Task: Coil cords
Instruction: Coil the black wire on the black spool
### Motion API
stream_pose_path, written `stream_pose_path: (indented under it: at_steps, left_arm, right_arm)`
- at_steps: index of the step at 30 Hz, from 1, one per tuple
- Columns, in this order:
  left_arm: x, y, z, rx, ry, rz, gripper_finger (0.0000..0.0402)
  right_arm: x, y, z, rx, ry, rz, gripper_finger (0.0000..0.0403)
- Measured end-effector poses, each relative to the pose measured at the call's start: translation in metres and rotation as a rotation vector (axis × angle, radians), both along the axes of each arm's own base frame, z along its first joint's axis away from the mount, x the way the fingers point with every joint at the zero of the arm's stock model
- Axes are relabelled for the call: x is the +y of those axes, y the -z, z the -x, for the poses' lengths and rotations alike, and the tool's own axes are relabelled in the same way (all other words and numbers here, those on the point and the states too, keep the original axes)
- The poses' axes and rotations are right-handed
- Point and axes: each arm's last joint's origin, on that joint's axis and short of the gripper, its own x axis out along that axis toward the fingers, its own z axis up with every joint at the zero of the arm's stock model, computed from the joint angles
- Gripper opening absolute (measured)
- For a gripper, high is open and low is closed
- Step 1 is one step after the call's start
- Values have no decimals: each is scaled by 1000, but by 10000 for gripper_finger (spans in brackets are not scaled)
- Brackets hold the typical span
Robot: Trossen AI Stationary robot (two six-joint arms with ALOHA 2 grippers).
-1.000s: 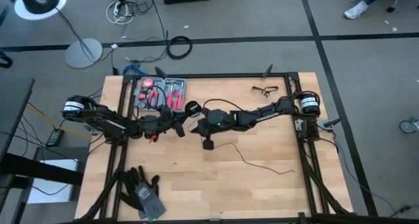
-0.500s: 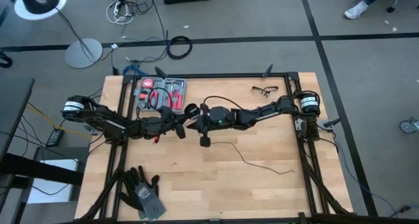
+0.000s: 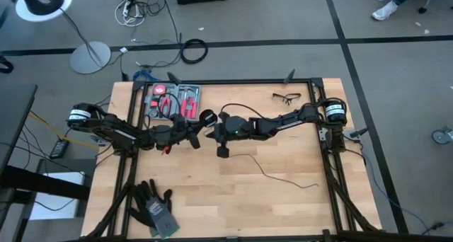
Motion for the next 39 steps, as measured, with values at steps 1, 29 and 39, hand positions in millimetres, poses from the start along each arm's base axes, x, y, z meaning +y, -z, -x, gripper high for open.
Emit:
stream_pose_path:
  at_steps: [1,29,39]
  left_arm:
    - [0,0,0,-3,1,0,0]
    - [0,-2,0,-11,-3,-16,0]
    - [-1,-4,0,-31,41,-16,0]
  right_arm:
    - [0,-1,-1,-12,8,3,0]
    - [-4,3,2,19,174,-50,0]
    - [-7,4,5,47,272,2,0]
